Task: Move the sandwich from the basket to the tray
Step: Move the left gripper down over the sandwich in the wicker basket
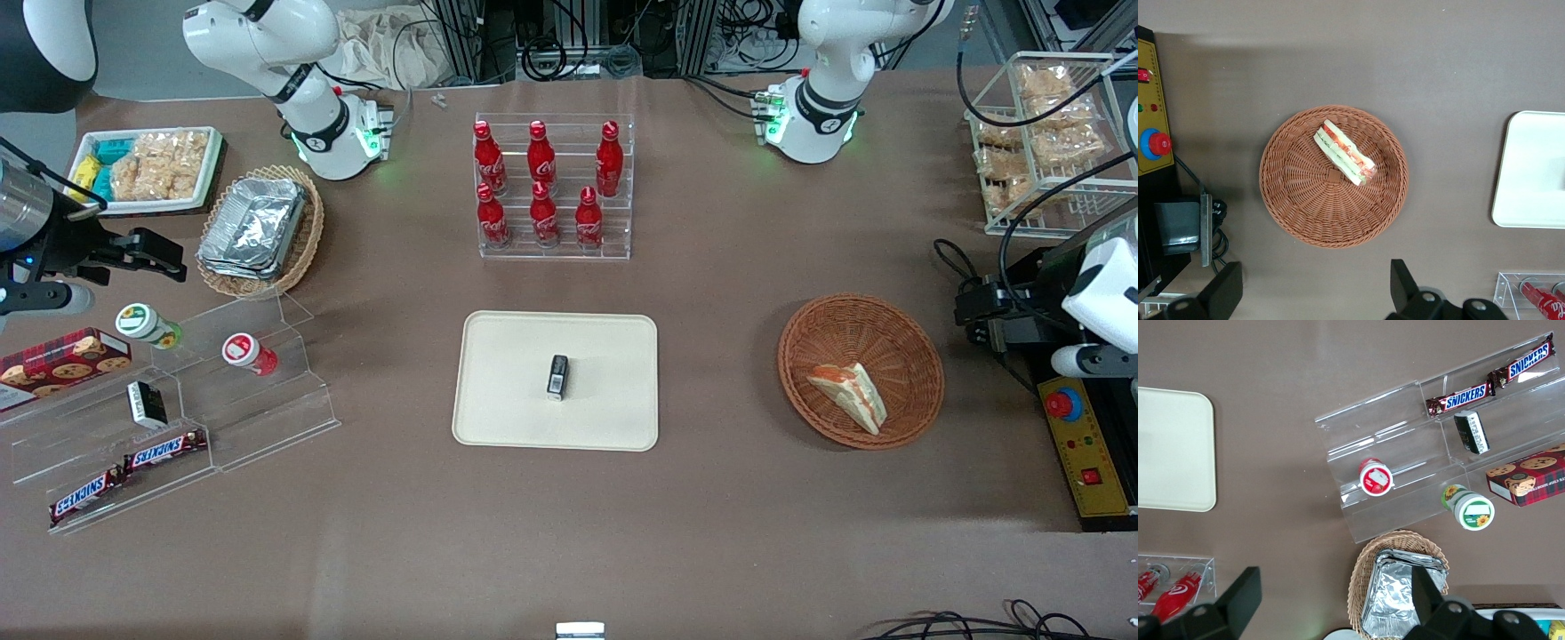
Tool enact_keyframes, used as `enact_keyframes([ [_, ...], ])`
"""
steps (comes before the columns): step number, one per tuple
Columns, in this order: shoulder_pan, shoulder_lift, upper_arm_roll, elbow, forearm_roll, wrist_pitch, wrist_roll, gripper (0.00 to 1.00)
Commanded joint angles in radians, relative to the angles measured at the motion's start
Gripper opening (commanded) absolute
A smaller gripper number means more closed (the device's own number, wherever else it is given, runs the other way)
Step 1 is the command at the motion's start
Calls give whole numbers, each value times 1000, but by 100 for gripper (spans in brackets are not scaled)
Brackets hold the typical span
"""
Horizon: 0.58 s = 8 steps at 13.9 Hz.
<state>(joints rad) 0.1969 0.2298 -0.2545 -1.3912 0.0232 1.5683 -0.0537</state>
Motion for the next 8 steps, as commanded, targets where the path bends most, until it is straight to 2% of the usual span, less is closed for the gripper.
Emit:
enact_keyframes([
  [1,-7,5,-2,3,17,-11,15,99],
  [6,-8,32,-3,-12,14,-7,0,99],
  [8,-7,55,-2,-78,11,40,-6,99],
])
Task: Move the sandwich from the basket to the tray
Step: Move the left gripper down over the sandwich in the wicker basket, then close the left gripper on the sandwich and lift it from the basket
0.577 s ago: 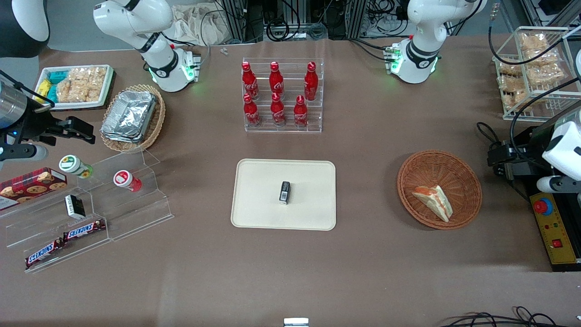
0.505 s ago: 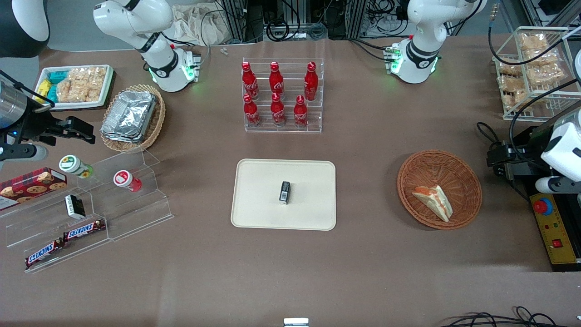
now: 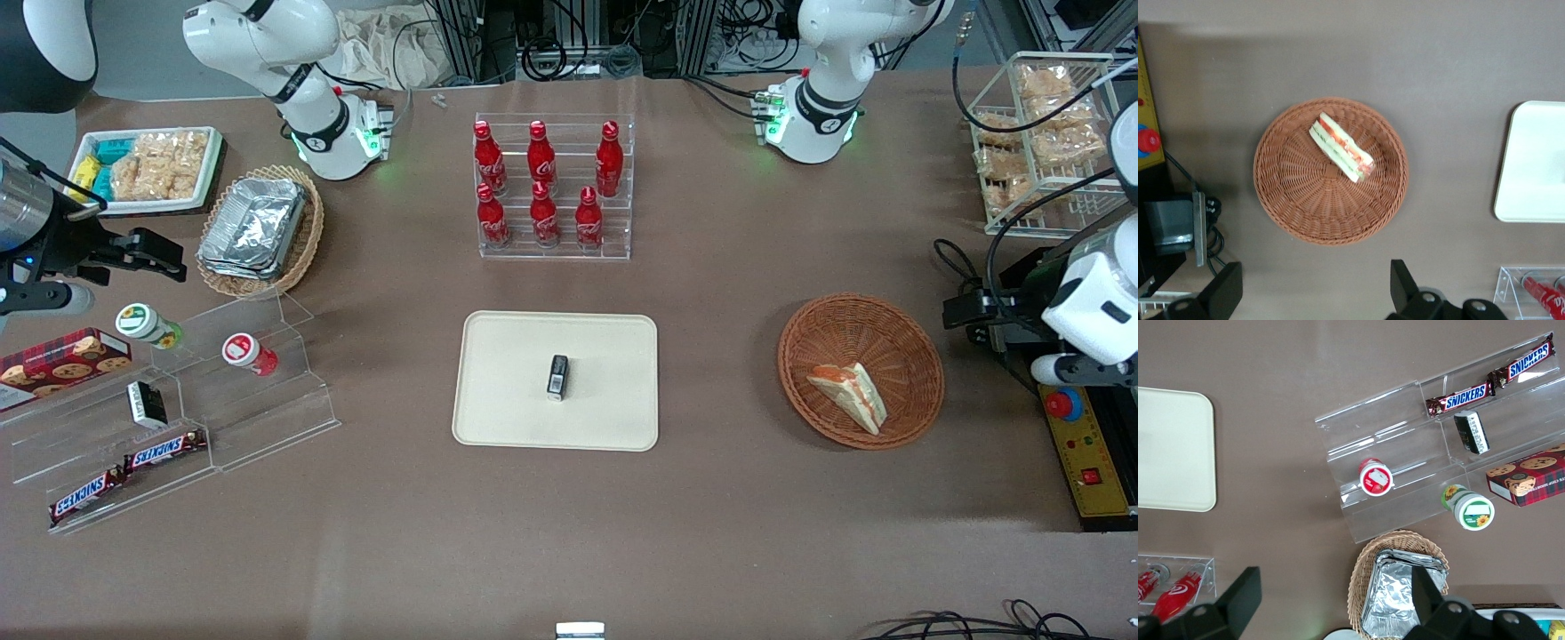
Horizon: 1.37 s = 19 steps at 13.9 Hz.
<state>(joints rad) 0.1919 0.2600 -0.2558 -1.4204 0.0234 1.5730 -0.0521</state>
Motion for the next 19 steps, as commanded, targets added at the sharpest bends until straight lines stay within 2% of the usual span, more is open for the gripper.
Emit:
enact_keyframes([
  [1,-2,31,0,-104,9,94,-46,99],
  [6,-8,50,-2,-357,3,461,-391,99],
  [9,-8,82,-2,-428,4,612,-610,99],
  [19,4,122,6,-618,15,854,-664,99],
])
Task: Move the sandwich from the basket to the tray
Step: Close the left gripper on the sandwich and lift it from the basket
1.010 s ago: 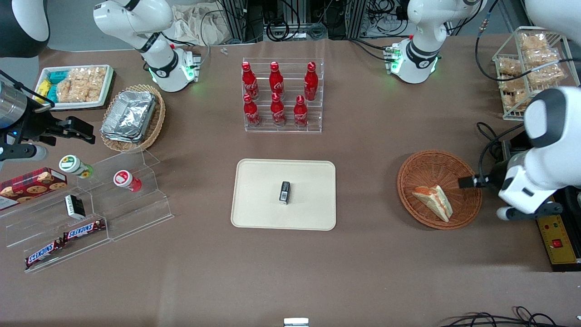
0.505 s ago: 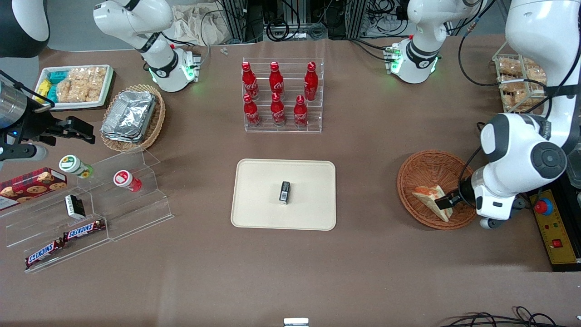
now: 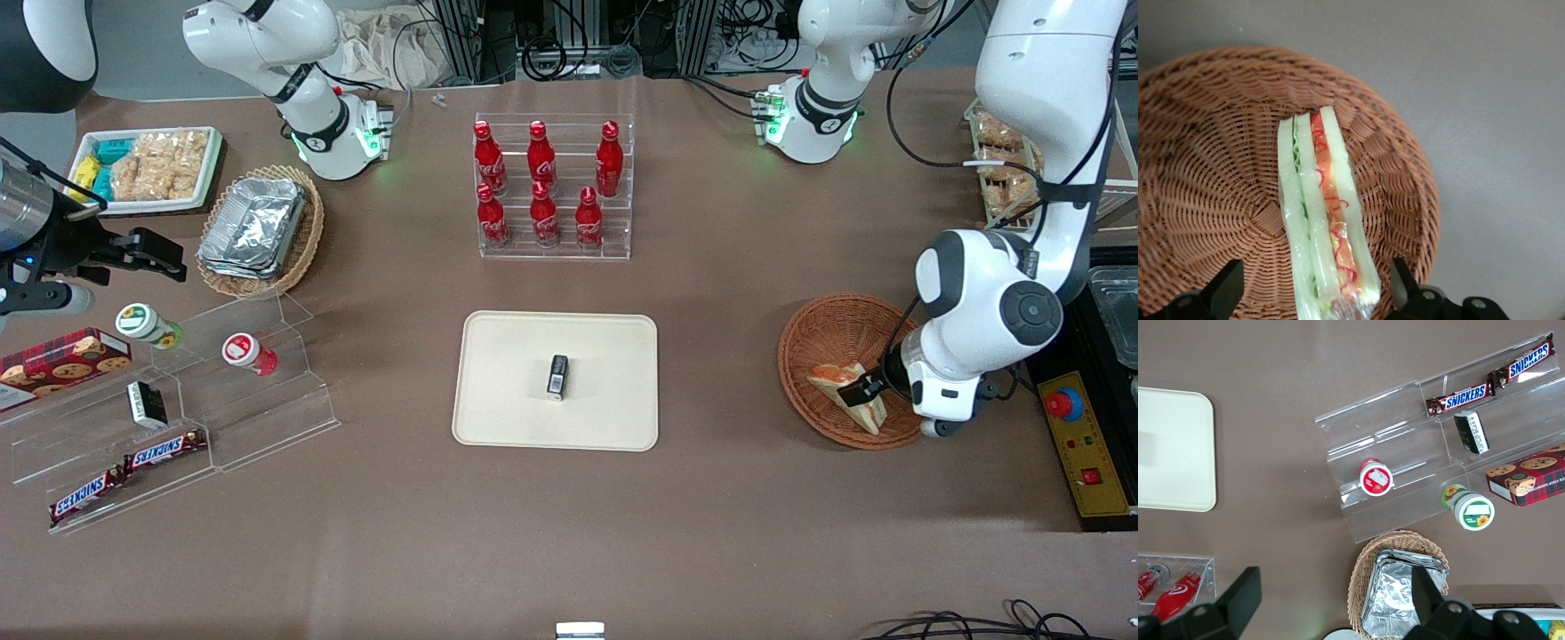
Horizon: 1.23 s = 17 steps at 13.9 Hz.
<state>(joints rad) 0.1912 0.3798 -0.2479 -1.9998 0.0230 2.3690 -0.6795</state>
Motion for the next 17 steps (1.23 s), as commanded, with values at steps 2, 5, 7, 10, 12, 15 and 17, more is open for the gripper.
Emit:
enact_keyframes([
  [2,5,24,-2,-40,15,67,-40,99],
  [5,7,25,-1,-51,17,81,-38,66],
  [7,8,16,-1,-50,17,69,-28,23],
  [10,8,-36,-4,-25,17,-29,-25,0],
  [12,7,-87,-7,24,12,-164,-25,0],
  [15,-2,-116,-13,157,0,-377,-22,0],
  [17,-1,-116,-48,280,-1,-526,-14,0],
])
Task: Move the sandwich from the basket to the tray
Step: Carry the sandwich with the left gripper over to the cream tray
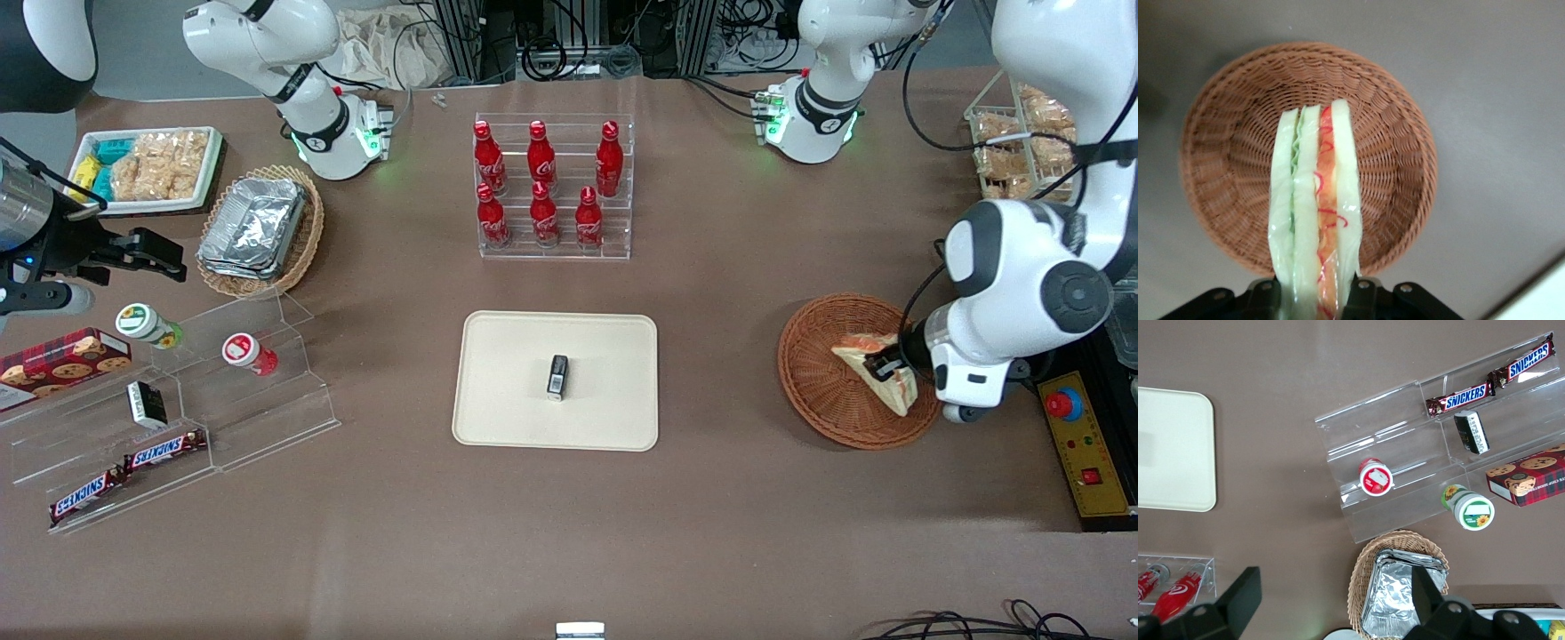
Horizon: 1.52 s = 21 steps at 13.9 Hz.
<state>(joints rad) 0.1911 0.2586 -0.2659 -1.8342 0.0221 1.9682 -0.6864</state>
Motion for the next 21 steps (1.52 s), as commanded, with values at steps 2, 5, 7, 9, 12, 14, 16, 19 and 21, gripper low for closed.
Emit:
enact_keyframes([
  [2,-5,14,-65,248,-1,-274,34,0],
  [5,-5,25,-130,303,8,-318,39,0],
  [7,-7,33,-199,306,10,-308,106,0],
  [9,-7,57,-277,305,10,-270,209,0],
  [12,-105,91,-308,297,16,-149,226,0],
  [14,-177,149,-308,294,18,-88,226,0],
  [16,-246,207,-306,296,51,-30,223,0],
  [19,-323,310,-302,299,130,61,211,0],
  [21,-346,378,-297,306,172,67,206,0],
])
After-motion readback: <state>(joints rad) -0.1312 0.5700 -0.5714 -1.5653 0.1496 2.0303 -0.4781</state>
